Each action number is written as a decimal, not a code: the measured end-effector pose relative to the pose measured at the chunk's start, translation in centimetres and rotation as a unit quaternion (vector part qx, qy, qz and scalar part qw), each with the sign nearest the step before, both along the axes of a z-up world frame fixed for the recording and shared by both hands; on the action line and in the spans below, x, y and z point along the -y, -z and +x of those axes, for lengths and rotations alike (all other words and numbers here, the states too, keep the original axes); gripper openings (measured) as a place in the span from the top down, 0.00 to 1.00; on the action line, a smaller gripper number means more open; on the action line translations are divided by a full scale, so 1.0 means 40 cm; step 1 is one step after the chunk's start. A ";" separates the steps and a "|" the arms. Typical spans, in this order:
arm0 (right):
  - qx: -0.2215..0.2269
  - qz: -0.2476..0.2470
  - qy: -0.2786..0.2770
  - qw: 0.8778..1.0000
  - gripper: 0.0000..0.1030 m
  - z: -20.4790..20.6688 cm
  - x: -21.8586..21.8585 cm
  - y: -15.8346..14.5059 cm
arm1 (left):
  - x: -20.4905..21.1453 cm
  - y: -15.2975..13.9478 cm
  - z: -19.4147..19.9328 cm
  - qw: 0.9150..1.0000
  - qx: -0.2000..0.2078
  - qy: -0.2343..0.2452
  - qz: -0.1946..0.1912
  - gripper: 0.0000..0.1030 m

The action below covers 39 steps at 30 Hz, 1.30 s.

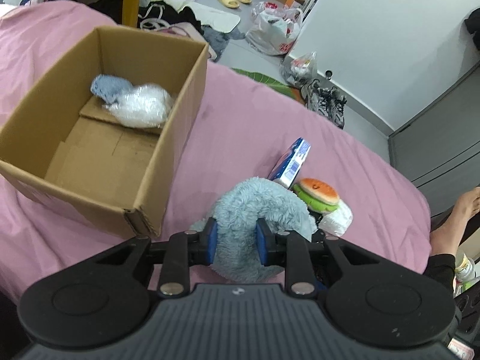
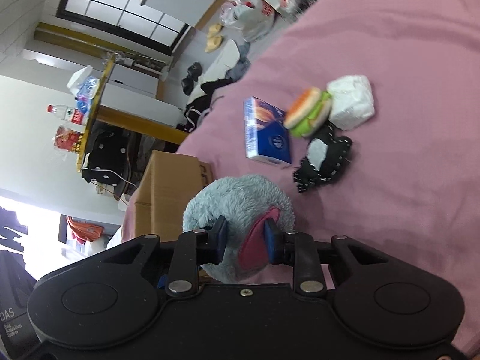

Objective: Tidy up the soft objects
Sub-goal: 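Lift and carry the grey plush with both tools over the box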

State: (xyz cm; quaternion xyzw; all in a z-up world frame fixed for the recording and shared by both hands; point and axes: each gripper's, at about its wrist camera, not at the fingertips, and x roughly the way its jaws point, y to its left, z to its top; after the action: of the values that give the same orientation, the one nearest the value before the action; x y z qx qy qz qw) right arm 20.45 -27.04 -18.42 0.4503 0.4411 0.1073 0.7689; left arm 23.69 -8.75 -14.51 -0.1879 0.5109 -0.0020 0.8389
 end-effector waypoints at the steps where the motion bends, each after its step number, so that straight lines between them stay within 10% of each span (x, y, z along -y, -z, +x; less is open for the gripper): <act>1: 0.004 -0.001 0.001 1.000 0.75 -0.001 0.002 -0.007 | -0.001 -0.010 -0.003 1.000 0.004 0.001 -0.001 0.75; 39: 0.137 -0.035 -0.066 0.988 0.75 -0.022 -0.175 -0.205 | -0.186 -0.207 -0.093 0.996 0.084 -0.040 -0.005 0.75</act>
State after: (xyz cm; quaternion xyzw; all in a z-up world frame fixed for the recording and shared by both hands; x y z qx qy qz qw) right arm 19.56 -20.05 -10.21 0.3739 0.3640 0.2033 0.8285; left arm 19.98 -1.32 -6.22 -0.2113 0.4309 0.0129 0.8772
